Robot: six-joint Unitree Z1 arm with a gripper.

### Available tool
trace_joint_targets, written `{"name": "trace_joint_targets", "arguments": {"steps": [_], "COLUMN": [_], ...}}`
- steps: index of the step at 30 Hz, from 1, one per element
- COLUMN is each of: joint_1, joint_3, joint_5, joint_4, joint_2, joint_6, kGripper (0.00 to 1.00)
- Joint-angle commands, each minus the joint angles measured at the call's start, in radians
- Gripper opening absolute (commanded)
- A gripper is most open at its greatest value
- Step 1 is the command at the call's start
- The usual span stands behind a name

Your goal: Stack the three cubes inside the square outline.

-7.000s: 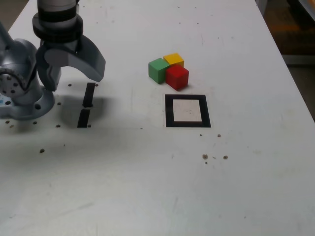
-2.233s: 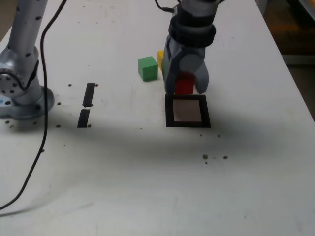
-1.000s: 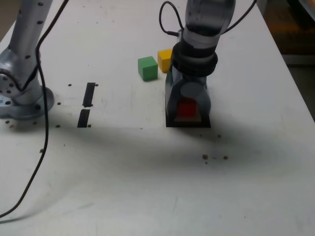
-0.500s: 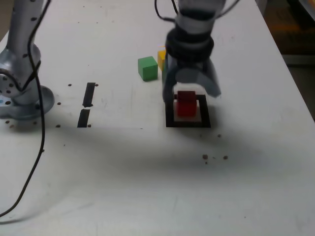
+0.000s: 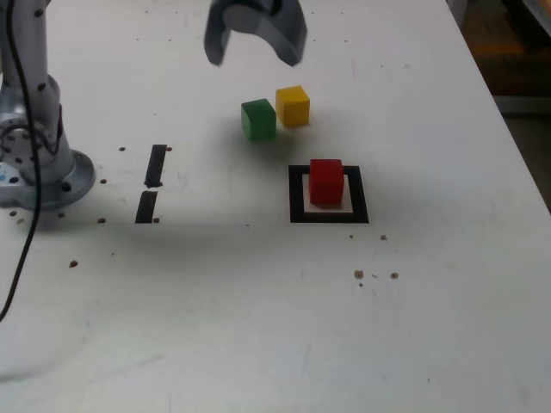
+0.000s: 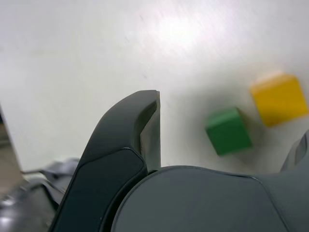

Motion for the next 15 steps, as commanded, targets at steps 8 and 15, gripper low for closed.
{"name": "trace_joint_targets", "arguments": {"steps": [8,15], "joint_1": [0.032,0.033], "joint_3": [-0.078,0.040], "joint_5": [0.126,-0.009], "joint_4": [-0.057,-0.256], "joint_2": [0.087,0.094], "joint_6": [0.444,0.582], "kGripper": [1.00,1.00]}}
